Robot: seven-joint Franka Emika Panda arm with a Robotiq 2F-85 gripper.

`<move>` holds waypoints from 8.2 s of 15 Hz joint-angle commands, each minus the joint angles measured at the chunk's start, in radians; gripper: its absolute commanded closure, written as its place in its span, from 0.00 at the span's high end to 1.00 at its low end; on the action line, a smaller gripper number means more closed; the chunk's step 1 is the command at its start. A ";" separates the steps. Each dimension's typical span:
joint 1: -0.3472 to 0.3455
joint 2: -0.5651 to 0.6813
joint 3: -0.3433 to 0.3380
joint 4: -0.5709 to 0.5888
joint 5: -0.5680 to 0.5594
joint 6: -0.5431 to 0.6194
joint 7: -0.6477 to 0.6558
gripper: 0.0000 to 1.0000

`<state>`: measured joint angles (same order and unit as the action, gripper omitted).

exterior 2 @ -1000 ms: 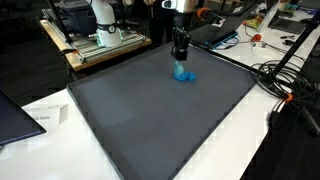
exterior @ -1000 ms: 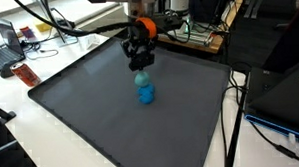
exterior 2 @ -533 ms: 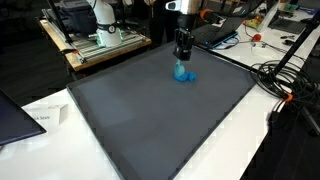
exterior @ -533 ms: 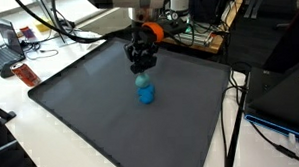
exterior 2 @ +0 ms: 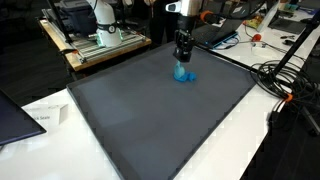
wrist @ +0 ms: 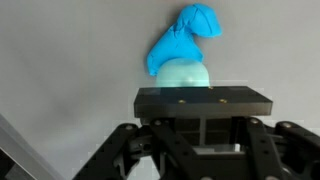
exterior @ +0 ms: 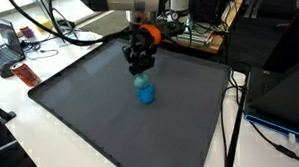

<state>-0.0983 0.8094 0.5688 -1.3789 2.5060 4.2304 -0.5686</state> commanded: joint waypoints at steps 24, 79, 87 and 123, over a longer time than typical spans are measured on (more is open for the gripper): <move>-0.036 0.133 0.020 0.068 0.001 0.003 -0.057 0.34; -0.460 -0.052 0.625 -0.053 0.007 -0.011 -0.090 0.37; -0.632 -0.032 0.795 -0.065 0.007 -0.038 -0.099 0.37; 0.043 -0.054 -0.096 -0.072 0.001 0.014 -0.098 0.37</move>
<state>-0.1003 0.7459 0.5207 -1.4910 2.5061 4.2148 -0.6601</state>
